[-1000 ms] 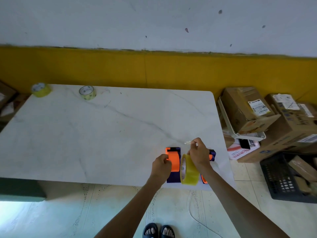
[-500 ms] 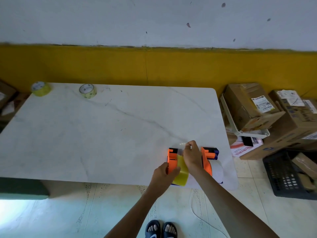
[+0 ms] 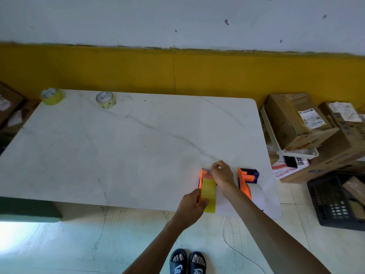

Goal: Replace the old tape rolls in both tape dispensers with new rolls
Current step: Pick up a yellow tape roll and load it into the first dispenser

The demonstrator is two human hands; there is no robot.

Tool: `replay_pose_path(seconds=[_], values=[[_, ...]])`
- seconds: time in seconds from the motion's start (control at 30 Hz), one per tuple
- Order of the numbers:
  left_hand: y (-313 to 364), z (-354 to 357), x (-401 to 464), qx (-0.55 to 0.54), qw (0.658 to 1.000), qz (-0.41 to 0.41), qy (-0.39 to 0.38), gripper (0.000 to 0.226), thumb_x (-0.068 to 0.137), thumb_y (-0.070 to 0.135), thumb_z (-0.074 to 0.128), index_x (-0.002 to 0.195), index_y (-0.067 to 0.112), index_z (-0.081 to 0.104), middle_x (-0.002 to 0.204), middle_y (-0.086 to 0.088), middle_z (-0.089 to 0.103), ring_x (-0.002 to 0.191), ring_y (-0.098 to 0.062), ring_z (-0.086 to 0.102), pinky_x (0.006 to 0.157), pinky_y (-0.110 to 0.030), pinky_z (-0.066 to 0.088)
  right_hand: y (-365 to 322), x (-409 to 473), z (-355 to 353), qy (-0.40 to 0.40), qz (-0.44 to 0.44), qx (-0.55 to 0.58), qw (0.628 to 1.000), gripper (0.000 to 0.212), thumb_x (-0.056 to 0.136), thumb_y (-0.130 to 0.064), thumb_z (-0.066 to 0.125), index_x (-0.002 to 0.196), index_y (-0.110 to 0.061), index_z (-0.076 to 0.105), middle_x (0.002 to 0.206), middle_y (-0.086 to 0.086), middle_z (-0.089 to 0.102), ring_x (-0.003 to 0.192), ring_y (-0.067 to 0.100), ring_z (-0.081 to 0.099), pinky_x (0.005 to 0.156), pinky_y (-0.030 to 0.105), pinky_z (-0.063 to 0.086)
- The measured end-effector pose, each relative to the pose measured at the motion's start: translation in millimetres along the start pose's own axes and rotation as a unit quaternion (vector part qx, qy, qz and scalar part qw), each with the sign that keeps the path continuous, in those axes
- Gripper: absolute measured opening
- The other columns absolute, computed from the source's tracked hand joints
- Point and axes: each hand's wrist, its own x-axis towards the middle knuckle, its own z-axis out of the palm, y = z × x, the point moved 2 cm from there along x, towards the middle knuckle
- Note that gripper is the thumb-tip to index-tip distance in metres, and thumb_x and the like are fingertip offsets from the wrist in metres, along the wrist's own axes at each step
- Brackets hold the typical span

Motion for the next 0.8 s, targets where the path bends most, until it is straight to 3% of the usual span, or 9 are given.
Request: replay_pose_path(seconds=[0.13, 0.23, 0.37, 0.47, 0.6, 0.7, 0.8], values=[[1.0, 1.1, -1.7, 0.007, 1.0, 0.009, 0.004, 0.024, 0.094, 0.027, 0.049, 0.106, 0.008, 0.058, 0.088, -0.014, 0.065, 0.075, -0.027, 0.057, 0.071, -0.043, 0.048, 1.2, 7.7, -12.6, -0.035, 0.014, 0.005, 0.999, 0.023, 0.092, -0.016, 0.045, 0.077, -0.018, 0.062, 0.08, 0.003, 0.062, 0.071, 0.016, 0.055, 0.066, 0.033, 0.049], [2.7, 2.3, -3.5, 0.009, 1.0, 0.001, 0.019, 0.027, 0.092, 0.031, 0.045, 0.108, 0.013, 0.057, 0.091, -0.01, 0.066, 0.081, -0.027, 0.061, 0.076, -0.048, 0.052, 9.2, 8.5, -17.3, -0.05, 0.043, 0.04, 0.997, 0.023, 0.094, -0.017, 0.045, 0.08, -0.016, 0.063, 0.078, 0.005, 0.064, 0.08, 0.022, 0.062, 0.074, 0.041, 0.057], [6.6, -1.4, -4.4, 0.052, 0.998, -0.017, 0.027, 0.051, 0.076, 0.057, 0.058, 0.117, 0.029, 0.049, 0.093, 0.005, 0.068, 0.083, -0.015, 0.064, 0.069, -0.032, 0.051, 15.8, 3.7, -16.5, -0.036, 0.051, 0.071, 0.996, 0.023, 0.096, -0.015, 0.045, 0.081, -0.013, 0.062, 0.078, 0.008, 0.062, 0.077, 0.022, 0.061, 0.064, 0.039, 0.059], [5.5, -0.8, -2.8, 0.092, 0.995, -0.017, 0.026, 0.057, 0.067, 0.05, 0.068, 0.116, 0.029, 0.047, 0.097, 0.007, 0.066, 0.084, -0.013, 0.064, 0.071, -0.03, 0.054, 14.5, 0.6, -14.6, -0.028, 0.047, 0.083, 0.995, 0.024, 0.097, -0.014, 0.046, 0.079, -0.013, 0.062, 0.077, 0.007, 0.063, 0.079, 0.023, 0.062, 0.061, 0.038, 0.059], [6.0, -1.0, -1.6, 0.119, 0.992, -0.03, 0.019, 0.052, 0.069, 0.039, 0.066, 0.115, 0.024, 0.048, 0.097, 0.003, 0.068, 0.082, -0.019, 0.065, 0.072, -0.034, 0.057, 16.7, 3.6, -14.8, -0.036, 0.022, 0.034, 0.999, 0.021, 0.093, -0.015, 0.05, 0.082, -0.011, 0.067, 0.079, 0.007, 0.064, 0.082, 0.025, 0.063, 0.075, 0.047, 0.061], [6.5, -3.6, -2.2, 0.121, 0.992, -0.043, 0.013, 0.052, 0.066, 0.037, 0.065, 0.114, 0.023, 0.049, 0.092, 0.0, 0.07, 0.08, -0.022, 0.067, 0.07, -0.037, 0.057, 17.3, 6.3, -20.9, -0.044, -0.053, -0.043, 0.997, 0.018, 0.089, -0.008, 0.055, 0.083, 0.004, 0.067, 0.072, 0.01, 0.06, 0.073, 0.024, 0.056, 0.069, 0.04, 0.055], [6.1, -5.0, -4.2, 0.123, 0.991, -0.049, 0.019, 0.054, 0.064, 0.038, 0.065, 0.114, 0.024, 0.049, 0.092, 0.001, 0.07, 0.08, -0.023, 0.067, 0.071, -0.038, 0.057, 19.7, 6.0, -23.5, -0.089, -0.092, -0.151, 0.98, 0.01, 0.085, -0.009, 0.064, 0.082, -0.002, 0.071, 0.061, 0.0, 0.06, 0.062, 0.017, 0.056, 0.054, 0.024, 0.045]])
